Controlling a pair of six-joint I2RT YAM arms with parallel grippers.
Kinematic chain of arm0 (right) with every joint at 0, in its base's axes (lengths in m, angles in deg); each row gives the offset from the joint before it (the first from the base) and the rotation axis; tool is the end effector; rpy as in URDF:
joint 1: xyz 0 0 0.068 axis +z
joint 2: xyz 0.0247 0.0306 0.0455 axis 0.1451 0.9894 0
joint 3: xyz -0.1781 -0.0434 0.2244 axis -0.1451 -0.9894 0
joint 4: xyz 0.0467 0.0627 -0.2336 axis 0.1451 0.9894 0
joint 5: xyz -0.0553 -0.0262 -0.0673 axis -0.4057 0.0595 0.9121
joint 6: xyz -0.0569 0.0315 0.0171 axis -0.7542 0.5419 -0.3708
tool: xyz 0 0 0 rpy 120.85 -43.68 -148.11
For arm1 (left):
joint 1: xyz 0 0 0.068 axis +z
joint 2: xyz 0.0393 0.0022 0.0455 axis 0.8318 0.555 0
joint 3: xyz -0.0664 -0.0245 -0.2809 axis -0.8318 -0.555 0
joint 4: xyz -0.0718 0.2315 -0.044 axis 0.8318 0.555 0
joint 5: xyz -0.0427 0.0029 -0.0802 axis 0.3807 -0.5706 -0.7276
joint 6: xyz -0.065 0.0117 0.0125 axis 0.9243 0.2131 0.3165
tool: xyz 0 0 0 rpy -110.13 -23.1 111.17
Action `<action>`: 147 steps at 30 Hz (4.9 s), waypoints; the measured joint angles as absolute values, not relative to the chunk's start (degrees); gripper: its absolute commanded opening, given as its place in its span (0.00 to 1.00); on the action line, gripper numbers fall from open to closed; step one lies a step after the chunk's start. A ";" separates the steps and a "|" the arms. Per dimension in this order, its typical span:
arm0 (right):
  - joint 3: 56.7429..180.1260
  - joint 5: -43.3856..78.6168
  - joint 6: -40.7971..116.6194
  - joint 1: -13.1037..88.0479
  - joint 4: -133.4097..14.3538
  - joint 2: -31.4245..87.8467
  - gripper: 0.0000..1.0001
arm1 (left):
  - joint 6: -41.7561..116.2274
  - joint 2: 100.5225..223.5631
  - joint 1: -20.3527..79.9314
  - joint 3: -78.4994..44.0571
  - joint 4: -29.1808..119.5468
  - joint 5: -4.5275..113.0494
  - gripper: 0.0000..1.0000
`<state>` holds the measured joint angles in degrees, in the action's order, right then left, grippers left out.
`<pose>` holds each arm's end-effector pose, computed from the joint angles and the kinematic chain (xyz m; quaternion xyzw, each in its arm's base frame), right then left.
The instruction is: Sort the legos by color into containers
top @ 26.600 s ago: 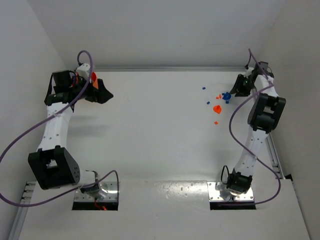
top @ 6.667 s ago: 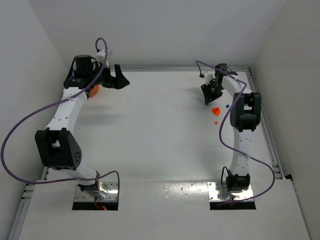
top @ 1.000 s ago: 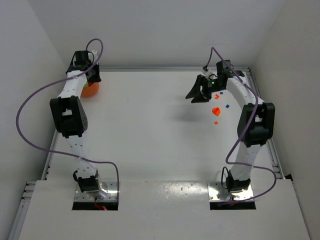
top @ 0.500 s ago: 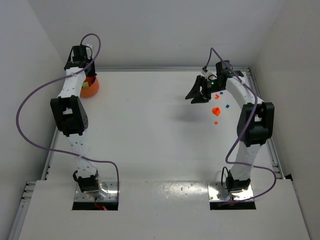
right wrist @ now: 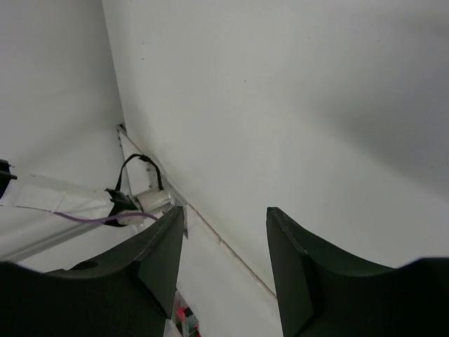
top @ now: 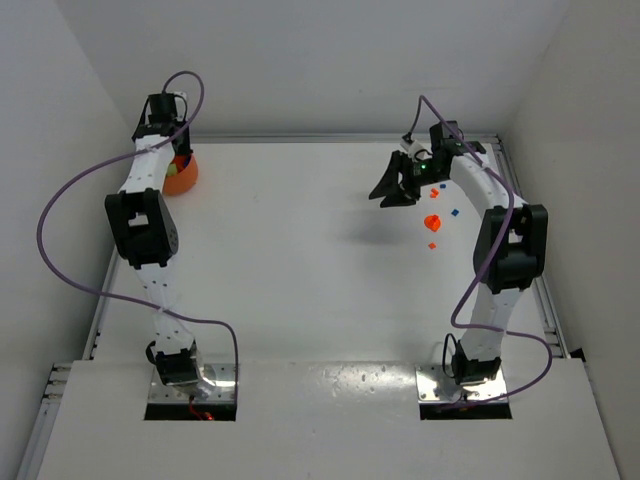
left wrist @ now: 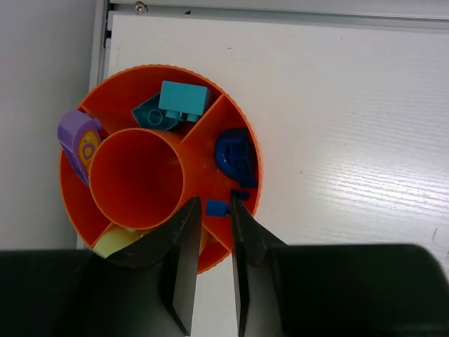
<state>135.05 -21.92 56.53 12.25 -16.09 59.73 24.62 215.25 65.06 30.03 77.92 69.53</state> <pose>0.4076 0.0672 0.2504 0.0797 0.8945 0.4289 0.0977 0.5215 0.0870 0.2745 -0.0868 0.9002 0.0914 0.4169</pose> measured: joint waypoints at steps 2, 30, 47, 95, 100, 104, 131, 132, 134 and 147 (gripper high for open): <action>135.05 -21.94 56.53 12.25 -16.09 59.73 0.51 | 24.55 215.25 65.06 30.07 77.94 69.81 0.32; 136.69 -5.14 44.90 10.56 -11.55 59.66 0.40 | 21.40 201.31 65.20 15.86 77.68 42.36 0.61; 140.84 18.25 10.12 -1.85 -15.07 65.52 0.61 | 19.90 172.55 54.86 -7.13 76.50 14.29 0.93; 150.04 14.43 -5.72 -3.67 -11.20 81.95 0.22 | 23.98 175.82 53.61 -7.20 74.92 14.10 0.99; 149.23 13.95 -6.29 -3.23 -11.09 81.28 0.16 | 25.21 175.47 53.57 -8.68 73.31 17.20 0.99; 148.62 6.51 -2.75 -2.90 -6.48 79.73 0.15 | 26.41 173.31 53.57 -13.30 71.14 17.20 0.99; 111.05 -44.70 118.58 19.74 -82.30 62.90 0.11 | 39.17 182.69 42.57 -20.05 54.47 10.47 0.49; 110.55 -44.70 119.56 19.74 -82.76 62.90 0.11 | 40.31 184.17 42.46 -20.01 54.49 10.01 0.49; 109.06 -44.67 121.75 19.81 -84.11 62.90 0.11 | 42.02 186.18 41.96 -19.79 54.29 8.98 0.51; 104.19 -44.76 131.06 22.17 -87.67 62.90 0.11 | 44.11 187.06 36.48 -18.19 49.92 5.29 0.65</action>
